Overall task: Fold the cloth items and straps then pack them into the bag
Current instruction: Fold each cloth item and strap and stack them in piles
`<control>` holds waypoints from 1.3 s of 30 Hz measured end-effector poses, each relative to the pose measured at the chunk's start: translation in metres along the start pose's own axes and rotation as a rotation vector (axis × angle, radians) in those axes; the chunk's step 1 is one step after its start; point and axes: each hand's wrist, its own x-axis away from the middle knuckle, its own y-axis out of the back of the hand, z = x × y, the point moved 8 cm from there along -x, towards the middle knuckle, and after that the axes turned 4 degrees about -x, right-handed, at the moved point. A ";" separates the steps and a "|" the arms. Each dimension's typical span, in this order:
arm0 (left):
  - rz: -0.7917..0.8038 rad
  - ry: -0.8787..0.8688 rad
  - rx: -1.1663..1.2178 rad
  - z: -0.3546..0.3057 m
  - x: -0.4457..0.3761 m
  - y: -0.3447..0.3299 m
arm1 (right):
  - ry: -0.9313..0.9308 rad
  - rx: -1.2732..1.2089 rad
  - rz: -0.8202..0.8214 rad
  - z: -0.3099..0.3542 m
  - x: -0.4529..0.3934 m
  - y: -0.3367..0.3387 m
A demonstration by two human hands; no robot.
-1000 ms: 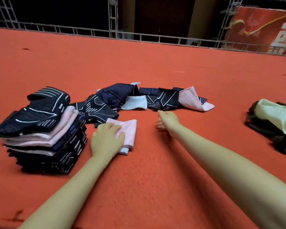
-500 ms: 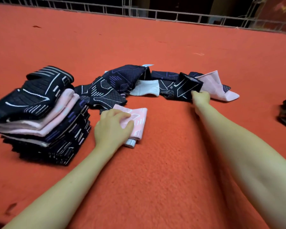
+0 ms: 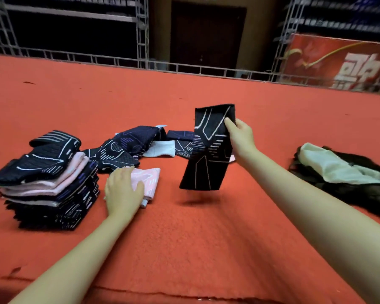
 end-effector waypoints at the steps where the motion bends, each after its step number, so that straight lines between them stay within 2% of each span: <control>1: -0.030 0.029 0.094 -0.010 0.007 0.008 | -0.011 -0.022 0.036 0.006 0.008 0.006; 2: -0.034 0.057 0.220 -0.020 0.014 0.010 | -0.038 -0.051 0.077 0.009 0.018 0.010; 4: 0.070 0.122 0.561 -0.052 0.026 0.007 | -0.135 -0.087 0.169 0.007 0.038 0.014; 7: 0.408 0.397 1.118 -0.101 0.049 -0.019 | -0.328 0.003 0.370 -0.016 0.066 0.015; 9: 0.645 0.530 1.251 -0.128 0.070 -0.038 | -0.382 0.109 0.490 -0.035 0.083 0.015; 11: 0.783 0.485 1.132 -0.142 0.089 -0.046 | -0.373 0.229 0.507 -0.056 0.097 0.020; 12: 0.802 0.451 1.045 -0.143 0.095 -0.048 | -0.366 0.275 0.481 -0.065 0.103 0.024; 15: 0.696 0.413 0.901 -0.126 0.097 -0.047 | -0.353 0.395 0.409 -0.090 0.120 0.041; 19: 0.506 0.324 0.772 -0.094 0.080 -0.032 | -0.343 0.671 0.532 -0.107 0.144 0.062; 22: 0.510 0.276 0.677 -0.078 0.072 -0.028 | -0.357 0.972 0.666 -0.113 0.155 0.068; 24: 0.517 0.252 0.640 -0.073 0.071 -0.028 | -0.384 1.050 0.672 -0.113 0.152 0.072; 27: 0.507 0.217 0.534 -0.073 0.075 -0.030 | -0.422 0.928 0.514 -0.114 0.135 0.088; 31: 0.525 0.116 0.402 -0.082 0.083 -0.032 | -0.537 0.233 0.006 -0.116 0.122 0.125; 32: 0.552 0.093 0.378 -0.085 0.086 -0.033 | -0.562 0.080 -0.052 -0.117 0.126 0.130; 35: 0.520 0.008 0.143 -0.089 0.090 -0.029 | -0.638 -0.104 -0.036 -0.119 0.141 0.132; 37: 0.369 -0.082 -0.037 -0.092 0.087 -0.016 | -0.625 -0.085 -0.010 -0.120 0.148 0.134; 39: 0.257 -0.224 -0.033 -0.108 0.088 -0.009 | -0.570 0.009 0.007 -0.119 0.150 0.135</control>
